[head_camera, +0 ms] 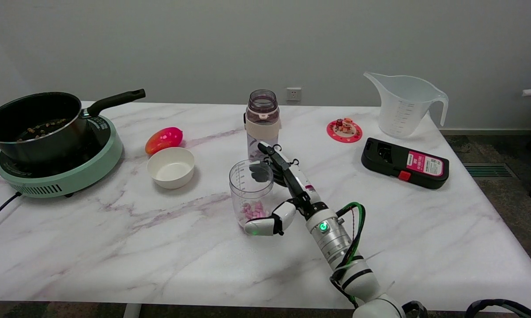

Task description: Pick up the measuring cup.

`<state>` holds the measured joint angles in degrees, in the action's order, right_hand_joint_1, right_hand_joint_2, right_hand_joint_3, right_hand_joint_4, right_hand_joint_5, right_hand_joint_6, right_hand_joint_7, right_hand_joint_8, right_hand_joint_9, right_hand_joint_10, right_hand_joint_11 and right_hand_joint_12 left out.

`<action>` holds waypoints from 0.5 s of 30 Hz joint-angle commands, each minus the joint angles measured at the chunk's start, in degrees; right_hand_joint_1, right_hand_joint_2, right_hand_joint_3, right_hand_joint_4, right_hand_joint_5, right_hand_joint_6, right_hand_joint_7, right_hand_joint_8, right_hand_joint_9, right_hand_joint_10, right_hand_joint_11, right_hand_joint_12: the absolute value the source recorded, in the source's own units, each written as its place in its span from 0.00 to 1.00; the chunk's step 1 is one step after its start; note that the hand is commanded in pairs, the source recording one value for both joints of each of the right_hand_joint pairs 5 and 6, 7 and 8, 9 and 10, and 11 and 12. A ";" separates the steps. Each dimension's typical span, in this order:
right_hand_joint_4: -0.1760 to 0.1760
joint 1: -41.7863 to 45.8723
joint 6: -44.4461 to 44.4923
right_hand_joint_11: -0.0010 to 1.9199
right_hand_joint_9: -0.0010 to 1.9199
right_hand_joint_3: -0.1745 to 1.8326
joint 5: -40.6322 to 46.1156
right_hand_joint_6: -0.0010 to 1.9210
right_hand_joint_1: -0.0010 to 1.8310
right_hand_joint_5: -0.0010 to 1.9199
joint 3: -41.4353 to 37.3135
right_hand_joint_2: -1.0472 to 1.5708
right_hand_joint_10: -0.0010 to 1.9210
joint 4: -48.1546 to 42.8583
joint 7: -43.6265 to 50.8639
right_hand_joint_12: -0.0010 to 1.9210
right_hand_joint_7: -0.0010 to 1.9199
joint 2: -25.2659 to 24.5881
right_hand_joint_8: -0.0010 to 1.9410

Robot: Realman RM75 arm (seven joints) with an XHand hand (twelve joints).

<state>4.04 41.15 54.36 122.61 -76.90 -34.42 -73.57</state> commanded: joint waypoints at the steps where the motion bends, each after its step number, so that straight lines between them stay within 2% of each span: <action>1: 0.50 -2.19 -1.32 0.28 0.31 0.51 -0.08 0.09 0.63 0.09 0.62 0.24 0.31 1.56 -2.60 0.28 0.29 -0.73 0.28; 5: 0.50 -2.66 -1.55 0.28 0.31 0.50 -0.08 0.10 0.63 0.10 1.11 0.24 0.31 1.97 -3.04 0.28 0.29 -0.97 0.29; 15: 0.50 -3.23 -1.64 0.28 0.31 0.56 -0.32 0.10 0.64 0.10 1.98 0.25 0.31 2.95 -4.71 0.28 0.29 -1.61 0.29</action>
<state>2.14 40.14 54.33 123.46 -75.37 -36.92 -74.37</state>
